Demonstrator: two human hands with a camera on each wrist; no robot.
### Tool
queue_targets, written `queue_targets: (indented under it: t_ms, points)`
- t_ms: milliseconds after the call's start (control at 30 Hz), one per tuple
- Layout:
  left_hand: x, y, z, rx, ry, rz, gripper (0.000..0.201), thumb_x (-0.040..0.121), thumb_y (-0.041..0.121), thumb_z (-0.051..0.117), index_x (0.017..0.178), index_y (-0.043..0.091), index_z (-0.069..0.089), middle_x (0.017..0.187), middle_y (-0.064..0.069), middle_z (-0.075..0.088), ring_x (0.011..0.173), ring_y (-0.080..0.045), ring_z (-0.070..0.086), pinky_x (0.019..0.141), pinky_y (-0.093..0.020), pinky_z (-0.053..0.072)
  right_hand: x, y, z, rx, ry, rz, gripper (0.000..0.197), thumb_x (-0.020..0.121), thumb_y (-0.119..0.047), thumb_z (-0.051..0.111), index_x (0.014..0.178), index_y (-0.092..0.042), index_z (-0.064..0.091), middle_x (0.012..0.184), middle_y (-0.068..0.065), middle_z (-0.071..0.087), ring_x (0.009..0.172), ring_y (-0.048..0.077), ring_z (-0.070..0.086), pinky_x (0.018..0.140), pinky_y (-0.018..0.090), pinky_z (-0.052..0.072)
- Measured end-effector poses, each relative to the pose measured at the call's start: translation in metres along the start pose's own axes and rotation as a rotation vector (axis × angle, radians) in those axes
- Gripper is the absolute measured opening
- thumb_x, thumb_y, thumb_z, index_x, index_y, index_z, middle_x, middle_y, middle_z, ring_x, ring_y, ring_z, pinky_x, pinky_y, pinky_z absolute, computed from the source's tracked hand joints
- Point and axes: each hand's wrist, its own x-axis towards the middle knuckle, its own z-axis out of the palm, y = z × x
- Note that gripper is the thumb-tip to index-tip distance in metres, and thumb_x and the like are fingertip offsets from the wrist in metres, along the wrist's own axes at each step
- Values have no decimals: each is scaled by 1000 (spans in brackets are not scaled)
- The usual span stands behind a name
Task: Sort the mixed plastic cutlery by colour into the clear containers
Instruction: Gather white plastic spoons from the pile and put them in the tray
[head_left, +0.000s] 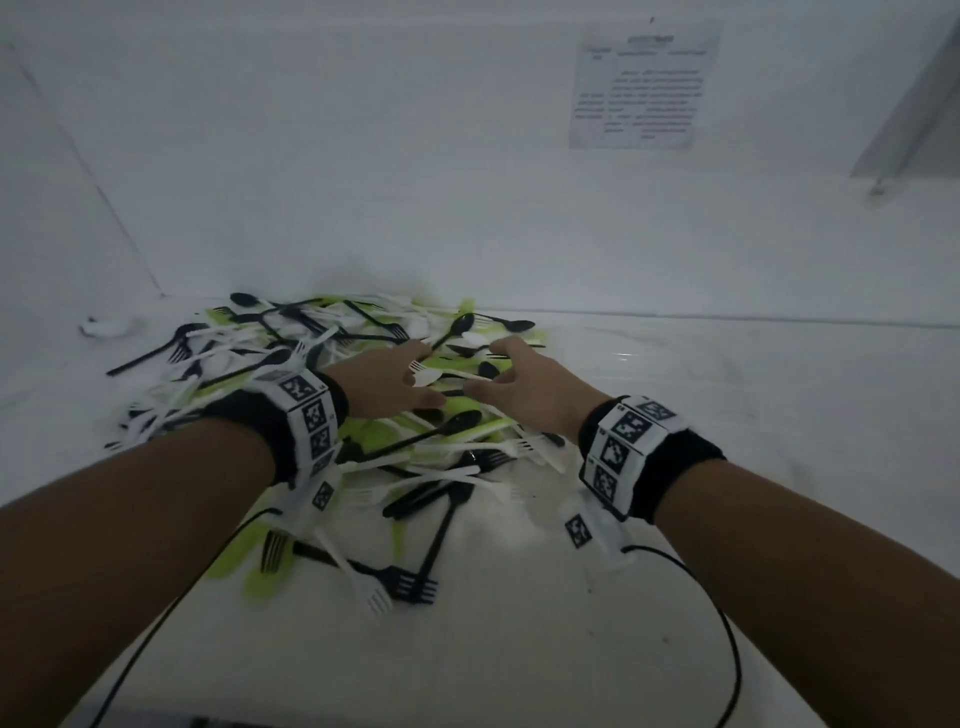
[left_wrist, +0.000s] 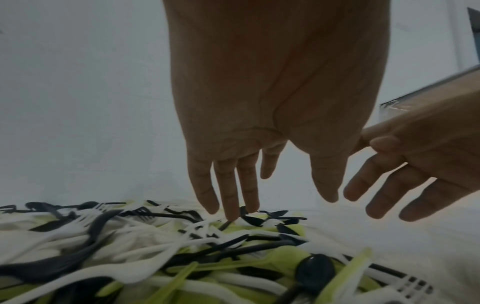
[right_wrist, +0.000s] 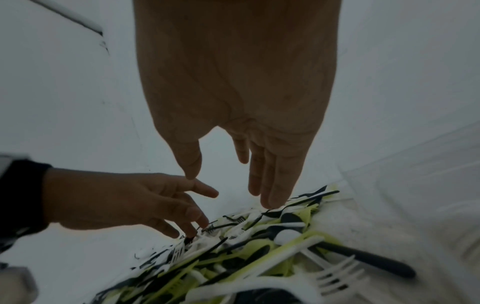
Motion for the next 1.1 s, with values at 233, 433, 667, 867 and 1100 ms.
queue_targets:
  t_ms: [233, 433, 667, 867, 1100]
  points:
    - [9, -47, -10, 4, -30, 111, 70, 92, 60, 64, 150, 27, 41, 130, 0, 64, 115, -20, 59, 98, -37, 50, 19, -3, 36, -108, 91, 165, 65, 96, -51, 61, 149, -21, 37, 137, 8, 59, 120, 26, 58, 100, 40, 49]
    - [32, -65, -12, 61, -70, 302, 53, 95, 57, 61, 137, 26, 53, 120, 4, 68, 110, -17, 62, 86, -31, 46, 16, 8, 55, -312, 202, 317, 41, 103, -35, 52, 138, -15, 51, 127, 11, 64, 116, 29, 58, 96, 36, 48]
    - [40, -64, 4, 44, -59, 448, 32, 98, 46, 63, 123, 27, 63, 104, 11, 67, 90, -6, 62, 79, -29, 52, 7, 21, 79, -568, 241, 442, 26, 99, -12, 49, 125, -8, 53, 117, 16, 64, 106, 34, 60, 77, 33, 40]
    - [33, -65, 19, 118, -12, 563, 18, 101, 35, 58, 112, 24, 67, 98, 8, 64, 84, -6, 57, 71, -27, 45, 18, 19, 76, -580, 196, 497, 15, 96, -16, 56, 107, -9, 64, 104, 9, 65, 98, 30, 62, 75, 30, 43]
    - [22, -60, 25, 31, 109, 622, 20, 102, 35, 54, 108, 24, 69, 95, 7, 60, 86, -9, 55, 82, -36, 50, 28, 19, 73, -461, 189, 424, 18, 91, -27, 61, 100, -11, 62, 101, 7, 62, 95, 28, 60, 76, 31, 44]
